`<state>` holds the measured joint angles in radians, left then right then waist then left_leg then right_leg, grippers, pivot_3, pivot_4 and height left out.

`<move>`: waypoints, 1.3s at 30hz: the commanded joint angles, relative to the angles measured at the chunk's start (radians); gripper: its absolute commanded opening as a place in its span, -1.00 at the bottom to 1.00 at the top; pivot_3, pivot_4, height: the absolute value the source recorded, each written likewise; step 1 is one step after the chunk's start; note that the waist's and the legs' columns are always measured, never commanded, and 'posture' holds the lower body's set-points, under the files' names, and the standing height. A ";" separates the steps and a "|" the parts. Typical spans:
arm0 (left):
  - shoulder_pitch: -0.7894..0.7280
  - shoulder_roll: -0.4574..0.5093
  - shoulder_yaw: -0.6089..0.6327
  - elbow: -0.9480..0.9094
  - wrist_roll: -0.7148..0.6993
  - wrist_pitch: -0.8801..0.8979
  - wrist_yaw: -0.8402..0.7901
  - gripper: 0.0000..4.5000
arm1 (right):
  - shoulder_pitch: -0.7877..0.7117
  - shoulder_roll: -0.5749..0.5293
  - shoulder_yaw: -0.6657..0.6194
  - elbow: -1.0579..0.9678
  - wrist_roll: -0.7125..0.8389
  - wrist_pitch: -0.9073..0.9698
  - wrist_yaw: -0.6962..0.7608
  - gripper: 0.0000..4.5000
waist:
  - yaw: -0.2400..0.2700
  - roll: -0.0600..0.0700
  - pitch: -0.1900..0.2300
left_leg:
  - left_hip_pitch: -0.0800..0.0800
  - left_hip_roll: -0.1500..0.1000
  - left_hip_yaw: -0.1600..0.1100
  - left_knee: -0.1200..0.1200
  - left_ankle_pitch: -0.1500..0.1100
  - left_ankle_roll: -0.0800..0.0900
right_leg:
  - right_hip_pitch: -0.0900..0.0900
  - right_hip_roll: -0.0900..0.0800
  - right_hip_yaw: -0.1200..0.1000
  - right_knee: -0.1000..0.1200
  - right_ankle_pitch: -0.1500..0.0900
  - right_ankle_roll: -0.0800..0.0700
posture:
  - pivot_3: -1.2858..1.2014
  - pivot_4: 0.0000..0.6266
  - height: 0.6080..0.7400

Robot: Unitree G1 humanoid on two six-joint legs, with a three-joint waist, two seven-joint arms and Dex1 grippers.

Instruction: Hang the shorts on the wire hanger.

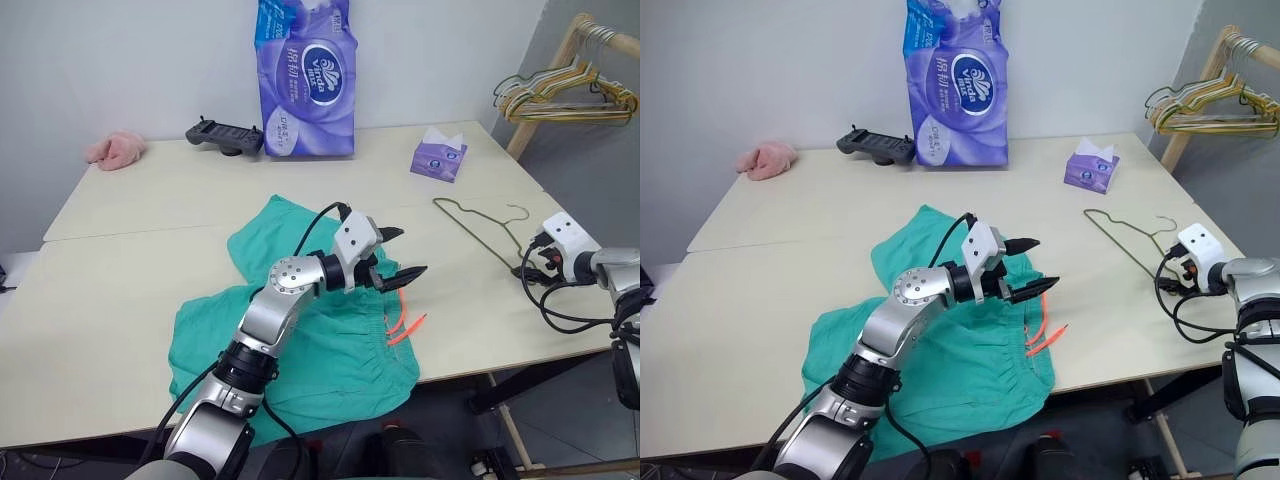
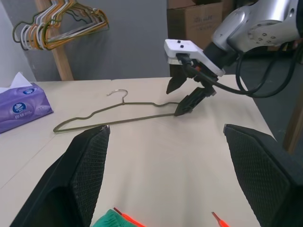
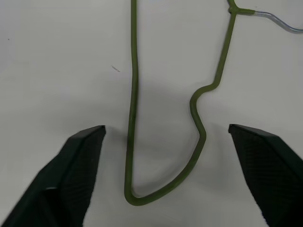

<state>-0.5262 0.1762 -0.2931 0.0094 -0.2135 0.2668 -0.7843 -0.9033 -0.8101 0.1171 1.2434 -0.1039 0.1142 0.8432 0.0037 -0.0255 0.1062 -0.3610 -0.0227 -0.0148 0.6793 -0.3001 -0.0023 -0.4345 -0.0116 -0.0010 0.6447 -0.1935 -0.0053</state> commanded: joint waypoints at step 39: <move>-0.012 0.000 -0.004 -0.086 -0.010 0.041 -0.009 0.82 | -0.008 0.059 -0.262 0.090 0.059 0.196 -0.254 0.59 | -0.006 0.005 -0.003 | 0.017 0.001 0.011 -0.002 -0.004 0.007 | 0.014 0.007 0.011 -0.002 -0.002 0.002 | 0.08 -0.77 1.00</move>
<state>-0.5255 0.1755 -0.3033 -0.0360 -0.2162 0.3066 -0.7967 -0.9001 -0.7590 -0.1397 1.3311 -0.0486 0.2950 0.6016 -0.0019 -0.0202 0.1027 -0.3437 -0.0221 -0.0037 0.6769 -0.3046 0.0051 -0.4207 -0.0045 0.0109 0.6430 -0.1956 -0.0027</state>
